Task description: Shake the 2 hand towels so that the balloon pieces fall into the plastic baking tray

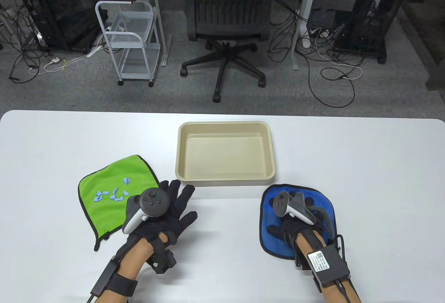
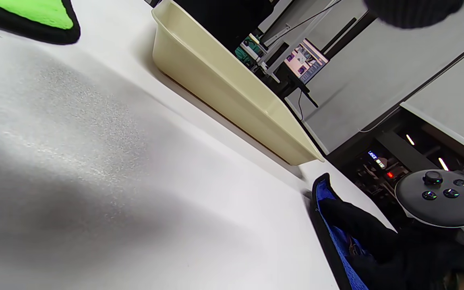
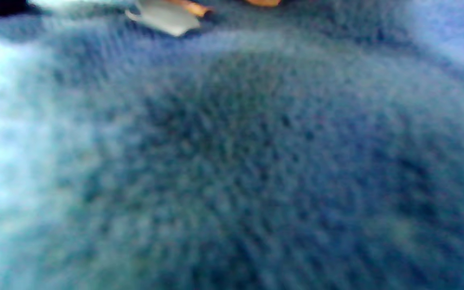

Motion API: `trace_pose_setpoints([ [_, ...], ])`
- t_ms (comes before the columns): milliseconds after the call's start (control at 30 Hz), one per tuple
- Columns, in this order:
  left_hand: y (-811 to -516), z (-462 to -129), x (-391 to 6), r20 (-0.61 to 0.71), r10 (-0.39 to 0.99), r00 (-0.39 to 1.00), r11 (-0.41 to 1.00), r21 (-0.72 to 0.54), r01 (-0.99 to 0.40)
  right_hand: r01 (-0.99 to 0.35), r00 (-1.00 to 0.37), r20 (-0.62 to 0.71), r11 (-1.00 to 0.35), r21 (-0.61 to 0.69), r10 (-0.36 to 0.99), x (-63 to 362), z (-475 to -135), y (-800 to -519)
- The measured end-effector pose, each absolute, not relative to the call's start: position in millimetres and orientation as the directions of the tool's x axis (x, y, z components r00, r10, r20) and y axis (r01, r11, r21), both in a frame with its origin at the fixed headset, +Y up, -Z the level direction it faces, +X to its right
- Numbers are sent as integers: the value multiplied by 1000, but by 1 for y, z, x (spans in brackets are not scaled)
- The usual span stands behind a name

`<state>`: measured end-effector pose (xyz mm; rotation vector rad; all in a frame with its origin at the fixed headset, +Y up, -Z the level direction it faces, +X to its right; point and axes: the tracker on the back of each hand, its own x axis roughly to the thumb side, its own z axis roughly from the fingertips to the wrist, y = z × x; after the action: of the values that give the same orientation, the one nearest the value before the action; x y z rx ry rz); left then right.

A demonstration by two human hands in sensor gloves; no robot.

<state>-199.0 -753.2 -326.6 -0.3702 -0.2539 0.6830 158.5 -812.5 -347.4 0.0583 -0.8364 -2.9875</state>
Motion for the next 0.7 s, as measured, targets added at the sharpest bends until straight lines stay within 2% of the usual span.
trace_pose_setpoints([
  [433, -754, -327, -204, 84, 659, 748, 707, -408, -578, 106, -989, 140, -863, 495, -42, 36, -321, -814],
  [700, -752, -329, -215, 60, 681, 730, 688, -396, -609, 108, -987, 158, -868, 484, -34, -1, -318, -815],
])
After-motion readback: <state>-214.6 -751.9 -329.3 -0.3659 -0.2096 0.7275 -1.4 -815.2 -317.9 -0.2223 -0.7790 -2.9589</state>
